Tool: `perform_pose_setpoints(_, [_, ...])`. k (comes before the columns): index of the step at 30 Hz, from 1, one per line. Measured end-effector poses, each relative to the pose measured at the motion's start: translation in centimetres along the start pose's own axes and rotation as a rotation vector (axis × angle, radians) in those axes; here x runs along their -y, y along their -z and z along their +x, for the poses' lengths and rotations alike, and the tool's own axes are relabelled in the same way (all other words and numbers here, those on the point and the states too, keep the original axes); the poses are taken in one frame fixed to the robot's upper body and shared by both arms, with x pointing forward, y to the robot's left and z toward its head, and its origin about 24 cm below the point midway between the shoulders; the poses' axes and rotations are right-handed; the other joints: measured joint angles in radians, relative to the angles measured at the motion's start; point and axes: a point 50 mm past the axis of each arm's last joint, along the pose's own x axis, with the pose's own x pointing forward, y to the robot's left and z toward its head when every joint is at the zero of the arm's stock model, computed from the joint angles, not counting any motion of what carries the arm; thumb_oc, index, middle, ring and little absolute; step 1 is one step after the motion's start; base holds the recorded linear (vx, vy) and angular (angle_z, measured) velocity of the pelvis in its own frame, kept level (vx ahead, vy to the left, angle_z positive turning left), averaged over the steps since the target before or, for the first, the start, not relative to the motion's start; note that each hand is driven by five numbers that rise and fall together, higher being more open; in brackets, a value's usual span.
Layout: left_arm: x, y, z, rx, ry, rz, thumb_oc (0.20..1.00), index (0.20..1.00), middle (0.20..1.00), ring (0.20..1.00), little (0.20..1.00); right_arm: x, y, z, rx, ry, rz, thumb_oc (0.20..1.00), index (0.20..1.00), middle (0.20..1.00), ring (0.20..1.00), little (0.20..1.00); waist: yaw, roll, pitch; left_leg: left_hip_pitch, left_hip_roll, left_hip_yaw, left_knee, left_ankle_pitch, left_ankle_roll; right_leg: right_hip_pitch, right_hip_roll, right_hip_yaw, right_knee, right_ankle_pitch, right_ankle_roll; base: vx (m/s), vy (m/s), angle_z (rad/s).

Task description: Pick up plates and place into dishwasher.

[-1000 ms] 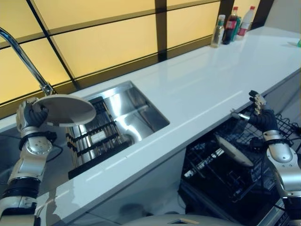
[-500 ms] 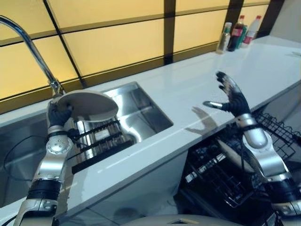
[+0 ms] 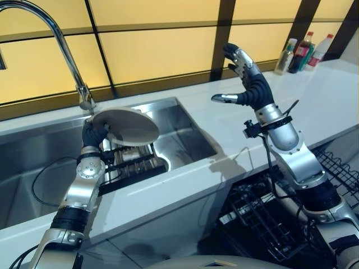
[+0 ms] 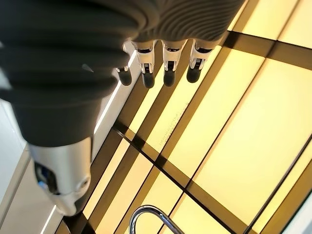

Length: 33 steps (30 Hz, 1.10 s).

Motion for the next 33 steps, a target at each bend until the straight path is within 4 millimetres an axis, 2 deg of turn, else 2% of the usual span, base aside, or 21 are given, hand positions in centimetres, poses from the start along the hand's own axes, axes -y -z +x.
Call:
perform_pose_setpoints(2, [0.5, 0.2, -0.2, -0.017, 0.002, -0.036, 0.2, 0.2, 0.2, 0.2, 0.2, -0.9, 0.3, 0.0, -0.022, -0.025, 0.029, 1.0, 1.0, 1.0, 1.0, 1.0, 0.002, -0.001, -0.001, -0.001, 0.0, -0.005, 0.0, 0.0, 0.0, 0.002, -0.001, -0.006, 0.0, -0.002, 0.0, -0.04, 0.0, 0.07])
perform_pose_setpoints(10, [4.8, 1.1, -1.9, -0.077, 0.102, -0.084, 0.2, 0.2, 0.2, 0.2, 0.2, -5.6, 1.3, -0.1, -0.107, -0.155, 0.167, 1.0, 1.0, 1.0, 1.0, 1.0, 0.004, -0.002, -0.001, -0.001, 0.003, -0.028, 0.0, 0.0, 0.0, 0.017, -0.002, -0.032, 0.0, -0.01, -0.001, -0.03, 0.023, 0.09])
perform_pose_setpoints(15, [6.2, 1.2, -2.5, -0.095, 0.136, -0.108, 0.2, 0.2, 0.2, 0.2, 0.2, -8.1, 2.1, -0.3, -0.167, -0.213, 0.225, 1.0, 1.0, 1.0, 1.0, 1.0, 0.005, -0.002, -0.001, -0.002, 0.004, -0.036, 0.0, 0.001, -0.002, 0.022, -0.003, -0.04, 0.0, -0.011, -0.001, -0.01, 0.046, 0.05])
perform_pose_setpoints(19, [6.6, 0.9, -2.7, -0.094, 0.148, -0.11, 0.2, 0.2, 0.2, 0.2, 0.2, -8.5, 2.9, -0.3, -0.221, -0.19, 0.264, 1.0, 1.0, 1.0, 1.0, 1.0, 0.01, -0.002, -0.001, -0.004, 0.005, -0.053, 0.0, 0.002, -0.003, 0.03, -0.004, -0.06, 0.0, -0.017, 0.0, -0.02, 0.036, 0.12])
perform_pose_setpoints(21, [7.3, 0.5, -3.0, -0.082, 0.175, -0.115, 0.2, 0.2, 0.2, 0.2, 0.2, -8.7, 3.3, -0.3, -0.247, -0.175, 0.294, 1.0, 1.0, 1.0, 1.0, 1.0, 0.03, -0.001, 0.0, -0.005, 0.007, -0.055, 0.0, 0.003, -0.004, 0.031, -0.003, -0.063, 0.001, -0.019, -0.001, -0.02, 0.034, 0.08])
perform_pose_setpoints(27, [10.1, 0.4, -4.4, -0.088, 0.291, -0.136, 0.2, 0.2, 0.2, 0.2, 0.2, -12.0, 4.5, -0.7, -0.345, -0.212, 0.351, 1.0, 1.0, 1.0, 1.0, 1.0, 0.057, -0.004, 0.0, -0.014, 0.008, -0.081, 0.005, 0.01, -0.007, 0.038, -0.005, -0.091, 0.005, -0.02, -0.005, 0.01, 0.041, 0.13])
perform_pose_setpoints(33, [10.1, 0.3, -4.4, -0.081, 0.302, -0.131, 0.2, 0.2, 0.2, 0.2, 0.2, -12.1, 4.4, -0.3, -0.354, -0.167, 0.353, 1.0, 1.0, 1.0, 1.0, 1.0, 0.086, -0.018, 0.011, -0.015, 0.011, -0.095, 0.005, 0.011, -0.008, 0.049, -0.006, -0.112, 0.005, -0.029, -0.001, 0.0, 0.024, 0.1])
